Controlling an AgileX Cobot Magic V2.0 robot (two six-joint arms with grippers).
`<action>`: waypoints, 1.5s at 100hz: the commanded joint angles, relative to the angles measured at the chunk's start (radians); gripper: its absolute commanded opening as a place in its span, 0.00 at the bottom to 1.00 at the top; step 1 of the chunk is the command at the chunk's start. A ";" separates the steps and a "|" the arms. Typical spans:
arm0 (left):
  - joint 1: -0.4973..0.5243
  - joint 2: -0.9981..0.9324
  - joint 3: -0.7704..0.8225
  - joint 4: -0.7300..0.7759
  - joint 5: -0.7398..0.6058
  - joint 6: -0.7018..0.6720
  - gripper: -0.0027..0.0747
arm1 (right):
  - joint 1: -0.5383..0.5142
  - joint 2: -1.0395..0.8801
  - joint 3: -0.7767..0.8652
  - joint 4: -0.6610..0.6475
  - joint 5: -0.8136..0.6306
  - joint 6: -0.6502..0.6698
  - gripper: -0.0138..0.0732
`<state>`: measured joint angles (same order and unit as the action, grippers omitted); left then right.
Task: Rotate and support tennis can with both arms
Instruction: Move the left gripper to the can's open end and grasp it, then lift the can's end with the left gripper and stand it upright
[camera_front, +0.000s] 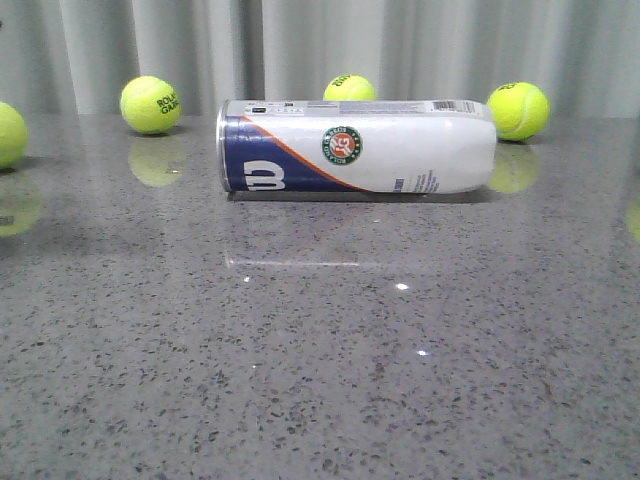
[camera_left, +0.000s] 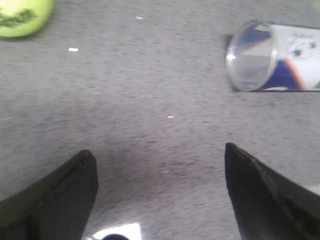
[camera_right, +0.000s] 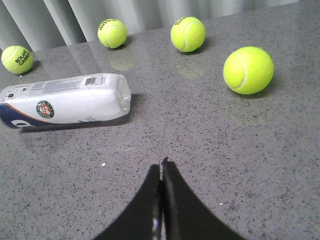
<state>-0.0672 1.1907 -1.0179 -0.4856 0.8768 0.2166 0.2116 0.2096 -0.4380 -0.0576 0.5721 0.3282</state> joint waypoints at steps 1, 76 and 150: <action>-0.003 0.038 -0.057 -0.195 0.012 0.109 0.70 | -0.008 0.009 -0.025 -0.002 -0.082 -0.003 0.12; -0.121 0.559 -0.310 -0.801 0.121 0.392 0.70 | -0.008 0.009 -0.025 -0.002 -0.082 -0.003 0.12; -0.187 0.691 -0.427 -1.004 0.293 0.438 0.06 | -0.008 0.009 -0.025 -0.002 -0.082 -0.003 0.12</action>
<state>-0.2485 1.9319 -1.4126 -1.3925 1.1032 0.6421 0.2116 0.2096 -0.4380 -0.0569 0.5721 0.3282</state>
